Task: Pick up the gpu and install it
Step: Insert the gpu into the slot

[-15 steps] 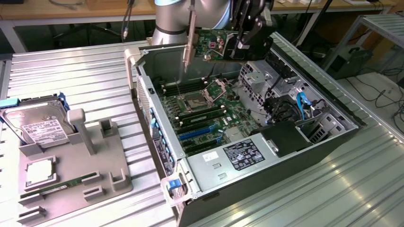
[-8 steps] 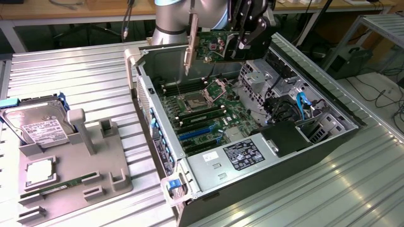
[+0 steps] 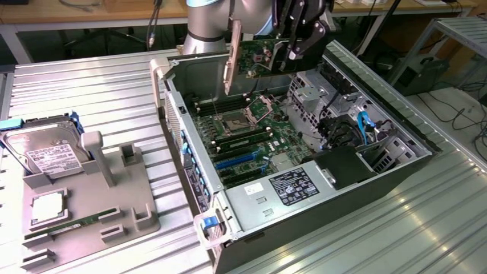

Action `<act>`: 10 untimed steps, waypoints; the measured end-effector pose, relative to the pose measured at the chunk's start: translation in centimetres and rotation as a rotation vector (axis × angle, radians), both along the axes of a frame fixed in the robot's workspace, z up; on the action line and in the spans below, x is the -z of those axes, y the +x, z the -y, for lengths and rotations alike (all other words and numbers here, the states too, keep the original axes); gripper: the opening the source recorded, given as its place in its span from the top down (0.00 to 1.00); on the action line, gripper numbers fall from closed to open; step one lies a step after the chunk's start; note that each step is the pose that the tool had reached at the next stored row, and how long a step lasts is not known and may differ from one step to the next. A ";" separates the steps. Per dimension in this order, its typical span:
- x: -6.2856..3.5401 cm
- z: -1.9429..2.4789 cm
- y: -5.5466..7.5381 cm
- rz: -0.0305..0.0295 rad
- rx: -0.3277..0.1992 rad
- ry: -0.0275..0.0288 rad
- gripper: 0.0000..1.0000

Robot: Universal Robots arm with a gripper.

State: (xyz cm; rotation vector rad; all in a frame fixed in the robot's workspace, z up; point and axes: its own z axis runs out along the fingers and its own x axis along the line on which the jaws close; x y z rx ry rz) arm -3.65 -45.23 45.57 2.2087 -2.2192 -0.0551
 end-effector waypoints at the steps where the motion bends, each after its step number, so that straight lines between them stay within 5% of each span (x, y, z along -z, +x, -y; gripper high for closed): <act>1: 0.00 0.00 0.0 0.0000 -0.016 0.0000 0.72; 4: 0.00 0.00 0.0 0.0000 -0.064 0.0000 0.72; 10: 0.02 0.00 0.0 0.0000 -0.066 -0.0001 0.72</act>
